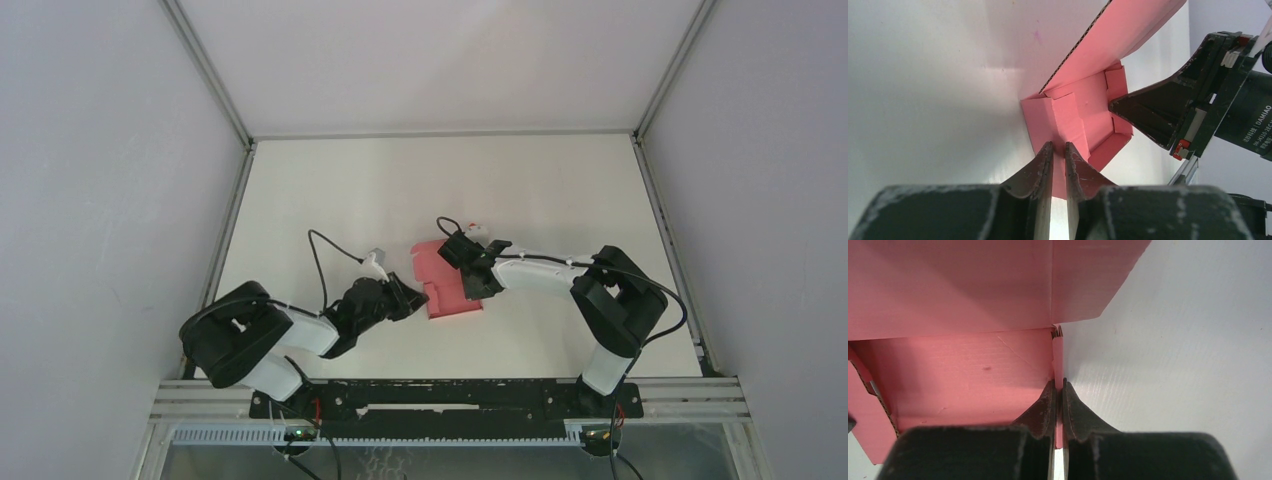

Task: Fold the paper box
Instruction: Fold the paper box at the center of the board.

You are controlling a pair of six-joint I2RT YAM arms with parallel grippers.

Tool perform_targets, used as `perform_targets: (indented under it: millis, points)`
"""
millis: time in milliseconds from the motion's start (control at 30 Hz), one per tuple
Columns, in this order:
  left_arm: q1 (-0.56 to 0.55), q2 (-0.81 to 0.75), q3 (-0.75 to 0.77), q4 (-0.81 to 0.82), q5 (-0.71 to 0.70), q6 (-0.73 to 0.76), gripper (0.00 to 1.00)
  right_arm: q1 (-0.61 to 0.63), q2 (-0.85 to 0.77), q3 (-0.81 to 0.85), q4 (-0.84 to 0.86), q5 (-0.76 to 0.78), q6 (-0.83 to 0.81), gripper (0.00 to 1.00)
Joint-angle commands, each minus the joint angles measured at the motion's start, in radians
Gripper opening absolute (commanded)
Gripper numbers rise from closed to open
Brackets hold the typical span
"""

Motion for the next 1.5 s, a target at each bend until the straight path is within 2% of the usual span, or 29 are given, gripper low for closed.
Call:
perform_targets:
  millis: [0, 900, 1467]
  points:
    - [-0.016, -0.054, 0.074, -0.19, -0.013, 0.079, 0.18, 0.006, 0.043, -0.003, 0.001, -0.007, -0.002, 0.0]
    - [-0.053, -0.001, 0.254, -0.538, -0.036, 0.19, 0.25, 0.008, 0.052, -0.003, 0.01, -0.029, -0.004, 0.0]
    - [-0.08, 0.022, 0.338, -0.744, -0.083, 0.252, 0.25, 0.004, 0.058, -0.004, 0.016, -0.053, -0.001, 0.0]
